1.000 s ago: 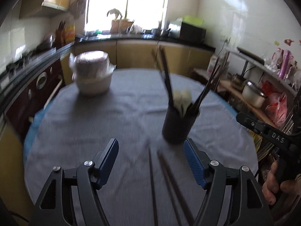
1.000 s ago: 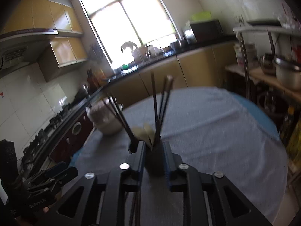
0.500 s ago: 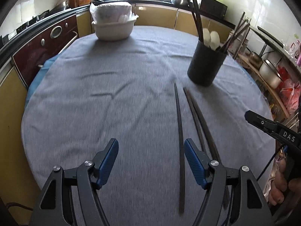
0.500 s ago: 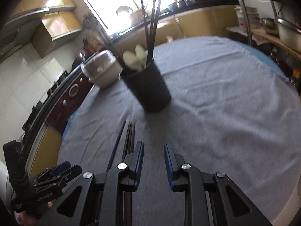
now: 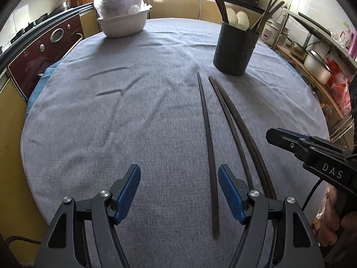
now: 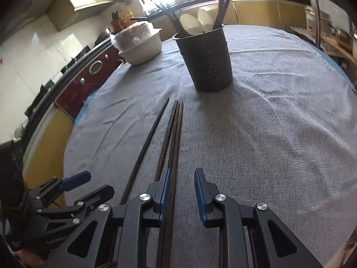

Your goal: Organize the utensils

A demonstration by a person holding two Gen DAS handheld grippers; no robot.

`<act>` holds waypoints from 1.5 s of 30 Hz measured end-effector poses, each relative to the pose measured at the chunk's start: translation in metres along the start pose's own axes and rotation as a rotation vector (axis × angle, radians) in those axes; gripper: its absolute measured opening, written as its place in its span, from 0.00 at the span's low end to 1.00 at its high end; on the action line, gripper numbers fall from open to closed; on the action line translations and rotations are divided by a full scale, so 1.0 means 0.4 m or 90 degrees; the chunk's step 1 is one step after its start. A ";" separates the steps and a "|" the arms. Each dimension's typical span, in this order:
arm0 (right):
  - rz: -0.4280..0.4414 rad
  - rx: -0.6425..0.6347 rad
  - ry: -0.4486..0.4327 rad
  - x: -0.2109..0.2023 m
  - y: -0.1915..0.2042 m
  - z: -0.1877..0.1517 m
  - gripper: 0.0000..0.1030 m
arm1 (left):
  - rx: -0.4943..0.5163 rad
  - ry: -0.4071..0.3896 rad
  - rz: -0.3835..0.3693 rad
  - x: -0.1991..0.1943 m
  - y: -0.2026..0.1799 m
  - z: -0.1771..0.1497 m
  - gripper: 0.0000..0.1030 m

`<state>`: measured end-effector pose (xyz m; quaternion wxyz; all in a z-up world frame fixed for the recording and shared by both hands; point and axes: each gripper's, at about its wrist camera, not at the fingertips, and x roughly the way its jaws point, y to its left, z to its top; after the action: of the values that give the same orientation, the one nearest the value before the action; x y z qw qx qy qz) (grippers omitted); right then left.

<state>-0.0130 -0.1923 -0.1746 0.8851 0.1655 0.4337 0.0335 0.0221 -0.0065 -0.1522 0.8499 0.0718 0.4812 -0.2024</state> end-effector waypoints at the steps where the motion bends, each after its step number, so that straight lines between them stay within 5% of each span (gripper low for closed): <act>1: -0.003 -0.004 0.003 0.001 0.004 -0.003 0.23 | 0.002 0.004 0.000 0.002 -0.001 -0.004 0.71; 29: -0.112 -0.128 0.059 0.084 0.105 0.000 0.22 | 0.010 0.038 0.000 0.052 -0.005 0.005 0.71; 36: -0.069 -0.050 0.064 0.078 0.046 0.023 0.17 | 0.009 0.035 0.002 0.054 -0.003 0.008 0.71; 45: -0.087 0.055 0.048 0.041 -0.073 0.044 0.17 | 0.013 0.024 0.002 0.047 0.002 0.004 0.71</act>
<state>0.0083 -0.2212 -0.1864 0.8604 0.1719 0.4782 -0.0394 0.0322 -0.0117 -0.1673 0.8401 0.0852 0.4952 -0.2045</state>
